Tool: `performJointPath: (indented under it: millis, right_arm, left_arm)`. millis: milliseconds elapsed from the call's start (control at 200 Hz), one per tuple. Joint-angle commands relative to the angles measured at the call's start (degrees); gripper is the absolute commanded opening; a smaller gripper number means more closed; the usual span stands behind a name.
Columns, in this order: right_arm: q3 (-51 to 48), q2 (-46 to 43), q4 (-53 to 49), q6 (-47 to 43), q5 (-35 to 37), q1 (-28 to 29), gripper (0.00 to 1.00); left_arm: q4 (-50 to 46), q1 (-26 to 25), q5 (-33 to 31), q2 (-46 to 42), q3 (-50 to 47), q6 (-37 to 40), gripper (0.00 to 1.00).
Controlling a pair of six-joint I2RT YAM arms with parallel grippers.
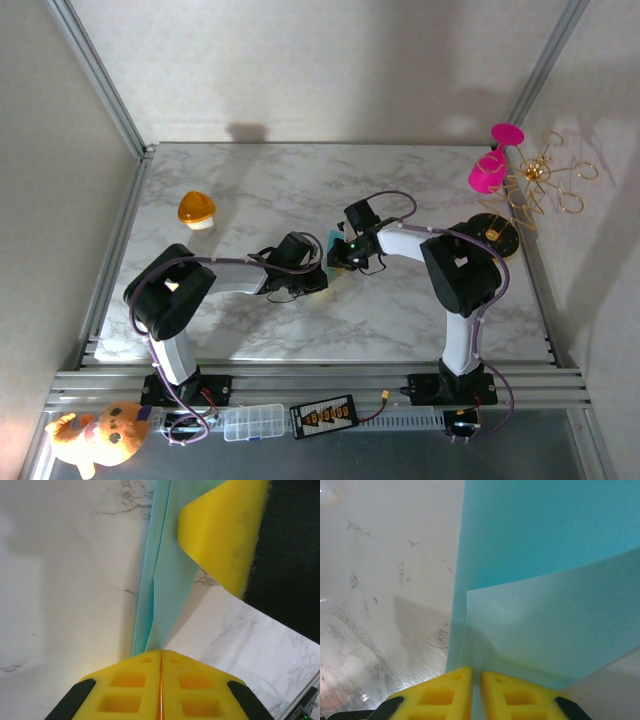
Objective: Fold a paper plane with a square sheet of paper (pick it up from the middle)
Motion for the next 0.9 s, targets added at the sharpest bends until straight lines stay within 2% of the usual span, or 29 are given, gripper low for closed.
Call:
performJointPath:
  millis: [0, 305, 576, 896]
  right_arm:
    - [-1.47, 4.4, -4.14, -0.07, 7.03, 0.23, 0.17]
    - [-1.36, 4.64, -4.47, -0.15, 7.23, 0.23, 0.17]
    - [-1.1, 5.11, -4.69, -0.2, 7.47, 0.25, 0.17]
    - [-0.48, 5.52, -5.16, -0.24, 7.71, 0.23, 0.17]
  left_arm:
    - [-2.48, 0.08, -1.37, 0.67, -1.75, 0.16, 0.08]
    - [-3.81, 0.08, -1.46, 0.06, -4.36, 0.99, 0.06]
    - [-12.19, -0.51, -1.72, -0.89, -3.97, 8.98, 0.04]
    - [-19.39, -1.67, -2.06, -3.36, -2.29, 14.42, 0.04]
